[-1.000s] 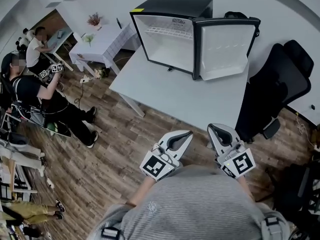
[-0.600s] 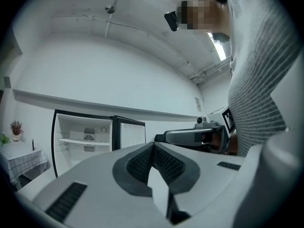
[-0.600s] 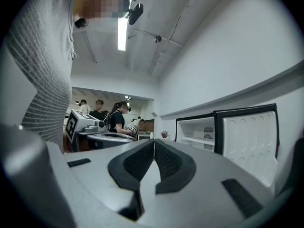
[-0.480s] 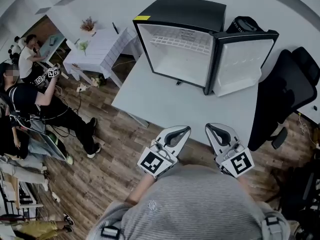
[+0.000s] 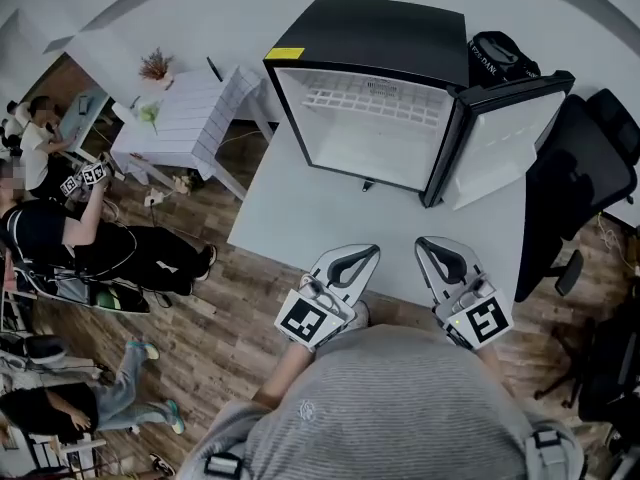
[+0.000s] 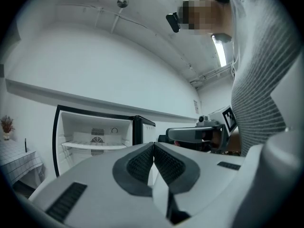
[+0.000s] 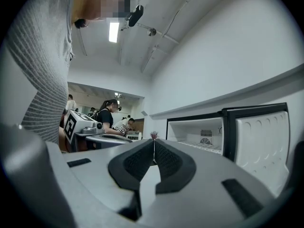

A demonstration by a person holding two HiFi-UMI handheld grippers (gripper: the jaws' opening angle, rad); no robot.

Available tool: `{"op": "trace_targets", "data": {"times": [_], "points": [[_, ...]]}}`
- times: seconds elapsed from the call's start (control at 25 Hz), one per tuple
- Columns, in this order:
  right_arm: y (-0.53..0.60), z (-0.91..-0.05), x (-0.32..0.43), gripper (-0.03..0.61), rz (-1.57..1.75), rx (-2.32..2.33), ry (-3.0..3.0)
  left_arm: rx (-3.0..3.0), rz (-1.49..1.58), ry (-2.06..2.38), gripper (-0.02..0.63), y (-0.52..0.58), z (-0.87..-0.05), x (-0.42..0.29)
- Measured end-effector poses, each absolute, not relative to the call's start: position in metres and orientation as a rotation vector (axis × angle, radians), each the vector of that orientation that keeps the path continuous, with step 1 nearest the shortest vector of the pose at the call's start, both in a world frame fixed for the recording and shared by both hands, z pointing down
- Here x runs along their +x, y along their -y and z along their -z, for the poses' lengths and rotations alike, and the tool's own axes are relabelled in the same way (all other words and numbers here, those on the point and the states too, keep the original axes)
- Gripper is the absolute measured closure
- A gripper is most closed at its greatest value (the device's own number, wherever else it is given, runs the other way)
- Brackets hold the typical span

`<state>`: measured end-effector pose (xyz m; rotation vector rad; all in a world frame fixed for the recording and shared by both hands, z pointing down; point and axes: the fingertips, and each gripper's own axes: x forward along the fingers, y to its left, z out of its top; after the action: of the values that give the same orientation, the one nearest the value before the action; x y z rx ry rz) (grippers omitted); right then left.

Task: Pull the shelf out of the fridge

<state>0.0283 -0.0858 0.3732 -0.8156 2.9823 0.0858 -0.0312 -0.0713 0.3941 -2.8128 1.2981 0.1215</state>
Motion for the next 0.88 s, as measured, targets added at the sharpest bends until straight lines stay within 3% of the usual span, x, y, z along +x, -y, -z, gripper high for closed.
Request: {"op": "trace_targets", "data": {"times": [0.64,0.88], "points": [[0.142,-0.378,-0.03,0.565,-0.105,-1.021,-2.916,-2.947,-0.095,-1.152,0.603,0.139,-0.419,-0.092],[0.147,-0.382,-0.034,0.565,-0.098,-1.084,-2.903,-3.139,-0.312,-1.184,0.603,0.171,-0.426,-0.097]]}}
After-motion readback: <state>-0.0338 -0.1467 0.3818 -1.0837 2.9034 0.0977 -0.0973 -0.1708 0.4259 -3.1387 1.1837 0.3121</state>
